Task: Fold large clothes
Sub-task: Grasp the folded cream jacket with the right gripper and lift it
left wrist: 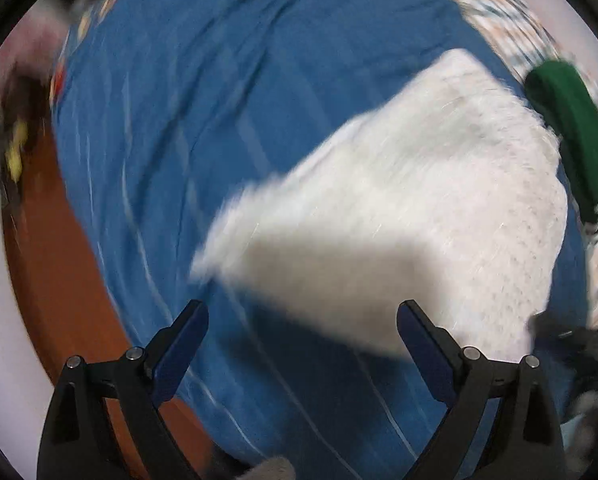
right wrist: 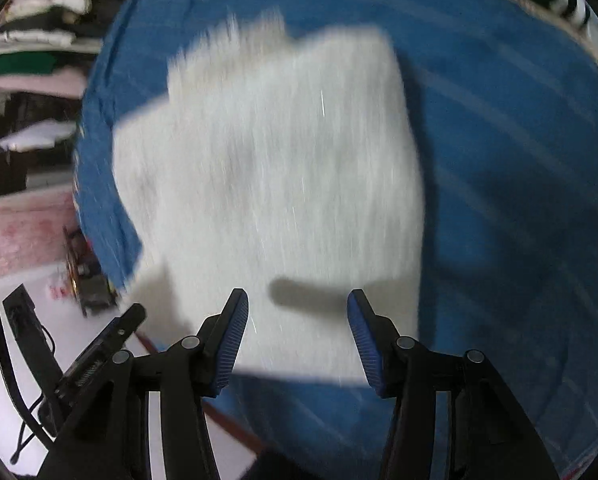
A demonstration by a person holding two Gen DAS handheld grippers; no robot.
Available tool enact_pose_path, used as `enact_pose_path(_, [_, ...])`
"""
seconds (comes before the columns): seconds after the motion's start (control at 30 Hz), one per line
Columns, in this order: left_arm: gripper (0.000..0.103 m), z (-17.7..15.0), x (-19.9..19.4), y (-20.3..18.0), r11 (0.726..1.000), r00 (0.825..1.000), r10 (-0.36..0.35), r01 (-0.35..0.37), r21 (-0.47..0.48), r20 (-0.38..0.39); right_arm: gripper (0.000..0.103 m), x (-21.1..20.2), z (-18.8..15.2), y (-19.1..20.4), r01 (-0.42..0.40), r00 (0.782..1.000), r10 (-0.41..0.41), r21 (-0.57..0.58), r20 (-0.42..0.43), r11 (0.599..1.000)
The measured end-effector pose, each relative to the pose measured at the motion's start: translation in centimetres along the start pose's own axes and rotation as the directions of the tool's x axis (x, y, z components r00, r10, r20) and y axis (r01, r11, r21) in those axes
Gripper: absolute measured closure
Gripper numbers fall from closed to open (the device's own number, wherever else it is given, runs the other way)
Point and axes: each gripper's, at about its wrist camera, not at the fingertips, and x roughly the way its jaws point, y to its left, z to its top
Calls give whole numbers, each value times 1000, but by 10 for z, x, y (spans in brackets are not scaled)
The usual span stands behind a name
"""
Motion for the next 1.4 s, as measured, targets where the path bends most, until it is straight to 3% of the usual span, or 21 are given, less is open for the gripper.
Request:
enact_pose_path(0.07, [7, -6, 16, 12, 994, 996, -73, 69, -85, -48, 49, 16, -7, -3, 72, 997, -72, -25, -24, 997])
enact_pose_path(0.13, [7, -6, 36, 21, 963, 978, -197, 180, -198, -69, 47, 44, -3, -7, 127, 991, -129, -54, -40, 990])
enact_pose_path(0.17, [7, -4, 48, 24, 929, 958, -281, 257, -266, -57, 46, 50, 0, -9, 130, 990, -133, -53, -44, 990])
enact_pose_path(0.27, [8, 8, 66, 25, 848, 912, -410, 393, -356, 28, 43, 47, 14, -4, 127, 986, -133, -68, -96, 990])
enact_pose_path(0.3, [11, 12, 69, 23, 839, 906, -420, 411, -356, 56, 43, 41, 15, -4, 114, 988, -122, -83, -98, 990])
enact_pose_path(0.33, [45, 16, 71, 22, 839, 907, -411, 414, -354, 86, 43, 33, 14, -8, 82, 992, -90, -83, -91, 993])
enact_pose_path(0.4, [85, 24, 70, 20, 829, 892, -427, 451, -331, 145, 43, 16, 10, -23, -8, 998, 5, -55, -59, 998])
enact_pose_path(0.43, [90, 26, 66, 20, 835, 895, -418, 446, -323, 156, 41, 6, 8, -35, -61, 998, 60, -31, -29, 998])
enact_pose_path(0.5, [92, 20, 55, 19, 843, 890, -410, 453, -289, 199, 38, -8, 5, -60, -89, 996, 89, 2, 20, 996])
enact_pose_path(0.6, [93, 8, 52, 27, 865, 900, -381, 428, -264, 210, 38, -10, 1, -99, -132, 991, 130, 69, 34, 989])
enact_pose_path(0.73, [93, -2, 73, 46, 826, 892, -410, 452, -336, 190, 38, 0, 1, -121, -251, 968, 249, 94, 28, 963])
enact_pose_path(0.83, [85, 5, 79, 48, 811, 871, -458, 492, -318, 180, 31, 13, 10, -128, -344, 939, 342, 77, 36, 936])
enact_pose_path(0.9, [77, 12, 85, 48, 798, 859, -487, 511, -319, 158, 24, 29, 25, -131, -448, 894, 447, 43, 32, 893])
enact_pose_path(0.93, [68, 17, 88, 51, 786, 849, -506, 527, -322, 152, 24, 39, 34, -134, -514, 858, 513, 40, 21, 857])
enact_pose_path(0.97, [66, 20, 91, 49, 779, 841, -519, 538, -322, 149, 24, 46, 41, -136, -566, 824, 566, 37, 9, 823])
enact_pose_path(1.03, [65, 26, 94, 48, 768, 827, -539, 560, -311, 157, 21, 60, 49, -130, -618, 786, 618, 13, -8, 786])
enact_pose_path(1.1, [65, 32, 95, 45, 771, 822, -544, 568, -287, 166, 20, 65, 58, -117, -637, 771, 637, -24, -19, 770])
enact_pose_path(1.23, [69, 37, 87, 40, 784, 816, -537, 576, -233, 213, 22, 66, 63, -100, -638, 768, 640, -72, -3, 766])
enact_pose_path(1.27, [70, 41, 82, 39, 794, 818, -527, 571, -211, 229, 24, 65, 63, -97, -652, 756, 654, -75, 14, 755])
enact_pose_path(1.33, [84, 47, 72, 39, 811, 820, -515, 560, -168, 250, 40, 63, 61, -95, -684, 726, 686, -59, 45, 727])
enact_pose_path(1.4, [86, 57, 59, 39, 819, 816, -515, 558, -129, 261, 44, 60, 50, -93, -719, 691, 718, -33, 84, 695])
